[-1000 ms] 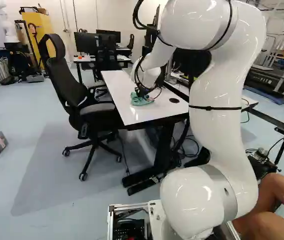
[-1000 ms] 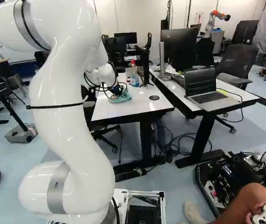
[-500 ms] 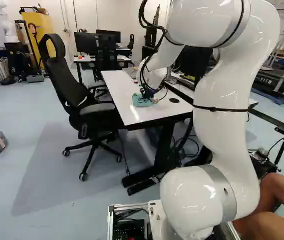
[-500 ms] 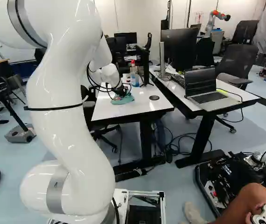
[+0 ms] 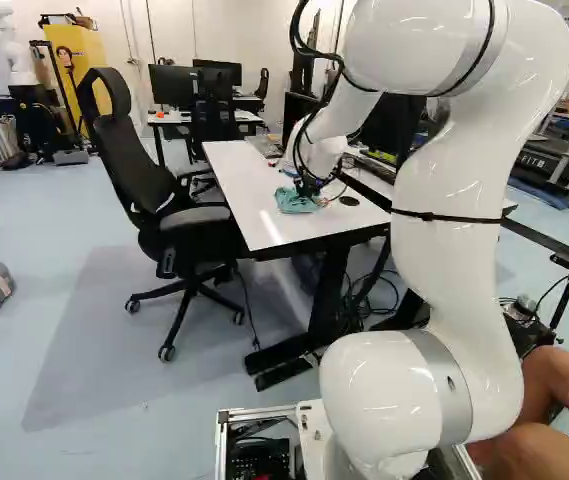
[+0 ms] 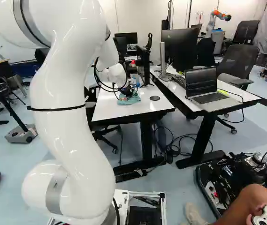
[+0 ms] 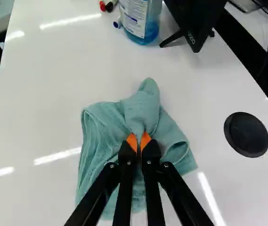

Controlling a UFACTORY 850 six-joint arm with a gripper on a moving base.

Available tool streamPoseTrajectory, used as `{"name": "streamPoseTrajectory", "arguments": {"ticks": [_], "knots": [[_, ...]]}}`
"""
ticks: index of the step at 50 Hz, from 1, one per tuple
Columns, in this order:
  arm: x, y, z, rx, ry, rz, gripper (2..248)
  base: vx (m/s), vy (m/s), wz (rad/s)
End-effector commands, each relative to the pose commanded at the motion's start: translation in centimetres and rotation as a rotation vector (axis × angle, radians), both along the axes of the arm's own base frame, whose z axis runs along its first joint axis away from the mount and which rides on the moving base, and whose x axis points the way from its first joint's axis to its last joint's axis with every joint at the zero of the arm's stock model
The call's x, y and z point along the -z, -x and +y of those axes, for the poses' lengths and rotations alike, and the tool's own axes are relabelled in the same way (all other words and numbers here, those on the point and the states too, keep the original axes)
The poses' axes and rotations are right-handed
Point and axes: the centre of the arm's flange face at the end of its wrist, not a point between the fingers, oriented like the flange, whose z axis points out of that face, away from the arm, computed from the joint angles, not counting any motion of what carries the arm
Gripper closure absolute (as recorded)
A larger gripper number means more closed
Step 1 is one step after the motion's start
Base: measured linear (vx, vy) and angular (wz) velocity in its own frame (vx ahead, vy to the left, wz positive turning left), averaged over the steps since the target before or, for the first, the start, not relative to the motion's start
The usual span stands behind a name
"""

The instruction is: Clean the table with the green towel

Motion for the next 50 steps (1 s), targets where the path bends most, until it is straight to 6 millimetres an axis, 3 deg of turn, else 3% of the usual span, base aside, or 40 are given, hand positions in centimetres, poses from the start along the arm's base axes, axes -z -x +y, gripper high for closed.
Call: {"name": "streamPoseTrajectory", "arguments": {"ticks": [11, 21, 50], "knots": [[0.1, -1.2, -1.6, 0.026, 0.001, -0.009, 222, 0.0, 0.0, 0.0], [0.3, -3.0, -1.8, 0.026, 0.001, -0.02, 222, 0.0, 0.0, 0.0], [0.7, -7.5, 1.3, -0.025, 0.002, -0.054, 222, 0.0, 0.0, 0.0]]}}
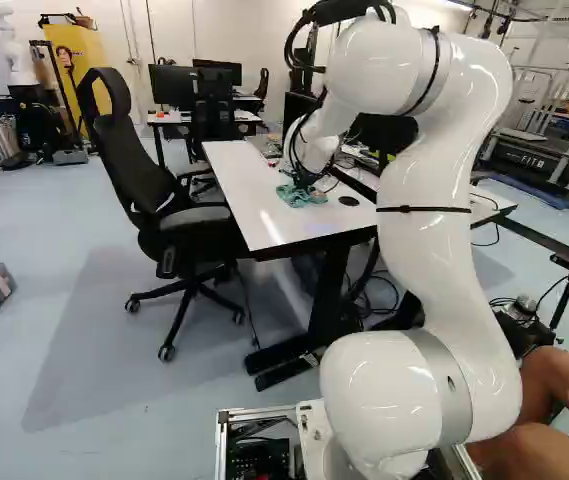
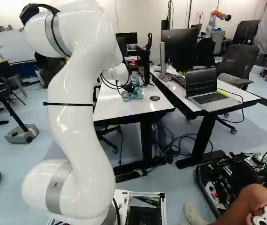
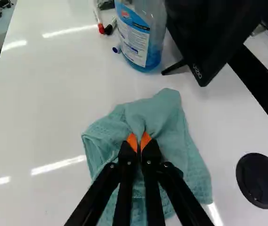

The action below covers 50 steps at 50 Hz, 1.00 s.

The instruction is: Clean the table with the green towel

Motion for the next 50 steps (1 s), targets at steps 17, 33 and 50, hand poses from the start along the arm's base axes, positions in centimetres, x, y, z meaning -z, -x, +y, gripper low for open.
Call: {"name": "streamPoseTrajectory", "arguments": {"ticks": [17, 33, 50], "knots": [[0.2, -1.6, 2.7, -0.04, 0.0, -0.013, 222, 0.0, 0.0, 0.0], [0.2, -1.7, 5.5, -0.081, 0.0, -0.016, 222, 0.0, 0.0, 0.0], [0.0, -0.2, 8.1, -0.12, 0.0, -0.004, 222, 0.0, 0.0, 0.0]]}}
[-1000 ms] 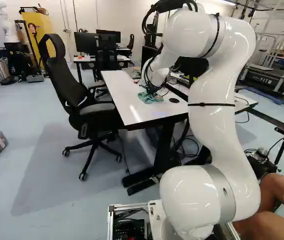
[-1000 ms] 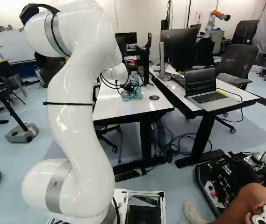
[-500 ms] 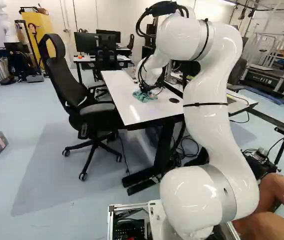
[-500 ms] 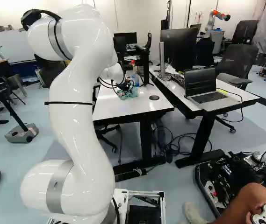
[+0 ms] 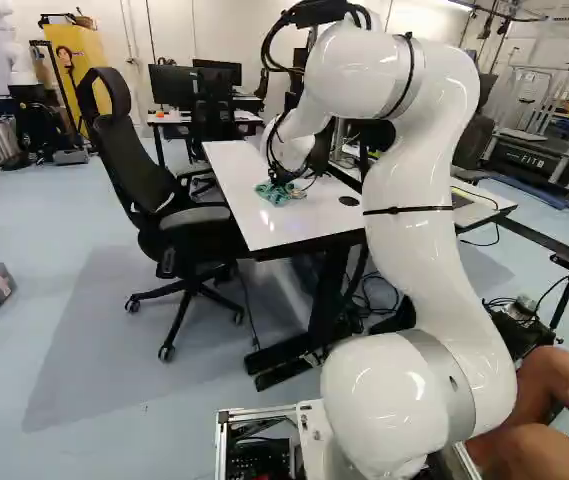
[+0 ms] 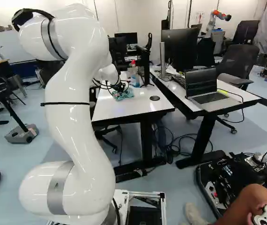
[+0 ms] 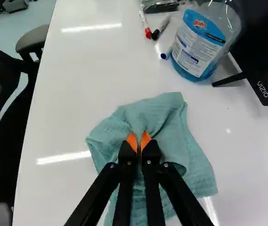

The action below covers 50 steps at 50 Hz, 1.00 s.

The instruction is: Clean the table with the green towel

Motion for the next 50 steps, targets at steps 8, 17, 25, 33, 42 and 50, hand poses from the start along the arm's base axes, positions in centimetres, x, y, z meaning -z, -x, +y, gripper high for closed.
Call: {"name": "streamPoseTrajectory", "arguments": {"ticks": [8, 17, 25, 33, 42, 50], "knots": [[-0.1, 1.3, 0.6, -0.011, 0.001, 0.01, 222, 0.0, 0.0, 0.0], [-0.3, 3.0, 0.7, -0.015, 0.002, 0.023, 222, 0.0, 0.0, 0.0], [-0.5, 4.4, 0.4, -0.013, 0.003, 0.034, 222, 0.0, 0.0, 0.0], [-0.5, 5.4, -0.5, 0.0, 0.004, 0.041, 222, 0.0, 0.0, 0.0], [-0.6, 5.9, -2.0, 0.024, 0.004, 0.046, 222, 0.0, 0.0, 0.0], [-0.6, 6.3, -3.4, 0.046, 0.004, 0.049, 222, 0.0, 0.0, 0.0]]}}
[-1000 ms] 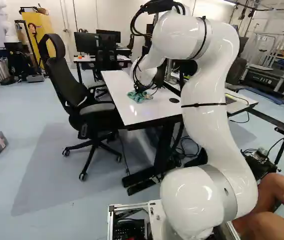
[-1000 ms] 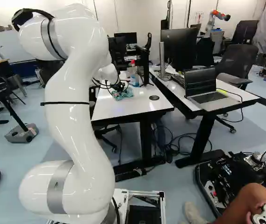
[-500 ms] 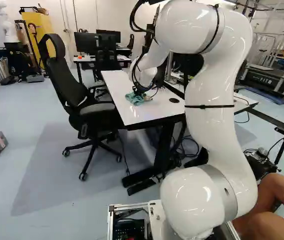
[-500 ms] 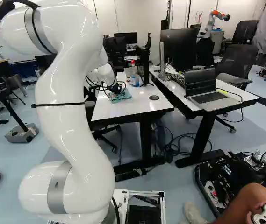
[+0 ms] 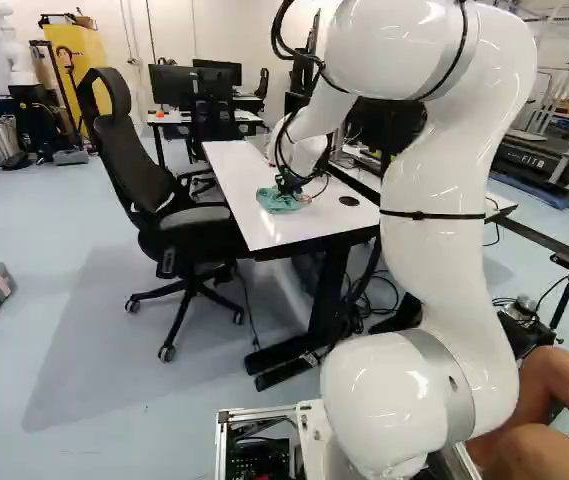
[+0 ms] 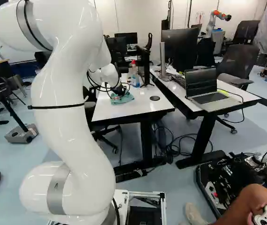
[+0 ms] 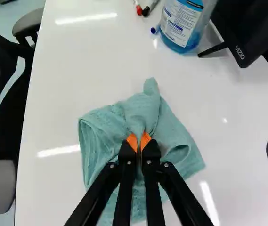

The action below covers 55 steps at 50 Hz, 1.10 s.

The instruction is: Clean the table with the green towel

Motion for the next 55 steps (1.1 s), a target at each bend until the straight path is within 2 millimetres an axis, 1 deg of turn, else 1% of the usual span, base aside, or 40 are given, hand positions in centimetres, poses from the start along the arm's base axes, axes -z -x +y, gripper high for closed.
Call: {"name": "streamPoseTrajectory", "arguments": {"ticks": [12, 46, 55], "knots": [[0.0, 0.4, -2.1, 0.034, 0.0, 0.003, 222, 0.0, 0.0, 0.0], [0.0, 0.4, -8.0, 0.131, 0.0, 0.002, 222, 0.0, 0.0, 0.0], [0.0, 0.4, -8.4, 0.138, 0.0, 0.002, 222, 0.0, 0.0, 0.0]]}}
